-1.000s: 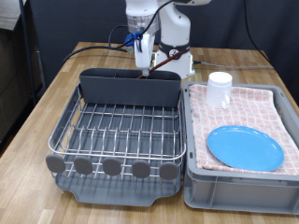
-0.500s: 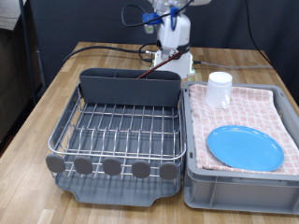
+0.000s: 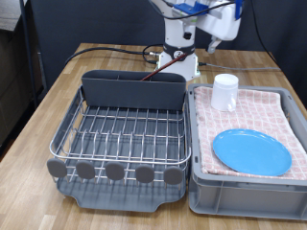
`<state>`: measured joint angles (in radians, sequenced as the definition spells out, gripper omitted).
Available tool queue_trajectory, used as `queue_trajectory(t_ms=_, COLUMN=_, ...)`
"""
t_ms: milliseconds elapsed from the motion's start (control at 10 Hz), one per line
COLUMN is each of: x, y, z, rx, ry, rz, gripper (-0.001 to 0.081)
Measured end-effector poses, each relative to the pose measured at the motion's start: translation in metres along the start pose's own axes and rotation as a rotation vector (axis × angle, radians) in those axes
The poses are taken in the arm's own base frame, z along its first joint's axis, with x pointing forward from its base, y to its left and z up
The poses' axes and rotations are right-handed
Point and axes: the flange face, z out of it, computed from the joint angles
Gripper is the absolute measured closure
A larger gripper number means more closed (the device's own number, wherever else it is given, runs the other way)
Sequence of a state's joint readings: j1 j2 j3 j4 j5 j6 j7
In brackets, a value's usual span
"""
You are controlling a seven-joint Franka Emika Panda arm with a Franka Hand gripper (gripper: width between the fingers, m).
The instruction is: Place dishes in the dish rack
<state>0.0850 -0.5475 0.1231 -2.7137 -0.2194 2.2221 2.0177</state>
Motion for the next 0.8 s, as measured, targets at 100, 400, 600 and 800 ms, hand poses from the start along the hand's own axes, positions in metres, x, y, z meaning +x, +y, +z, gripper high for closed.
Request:
queue_trajectory(t_ms=100, x=0.002, y=0.0, z=0.001, rx=-0.004, ry=-0.008, rz=0.01, gripper=0.0004)
queue_trajectory(t_ms=400, x=-0.007, y=-0.019, z=0.005, rx=0.117, ry=-0.073, rz=-0.025, gripper=0.0004)
queue_trajectory(t_ms=600, x=-0.017, y=-0.035, z=0.013, rx=0.157, ry=-0.099, rz=-0.063, gripper=0.0004)
queue_trajectory(t_ms=800, x=-0.027, y=-0.055, z=0.02, rx=0.2, ry=-0.171, rz=-0.105, gripper=0.0004)
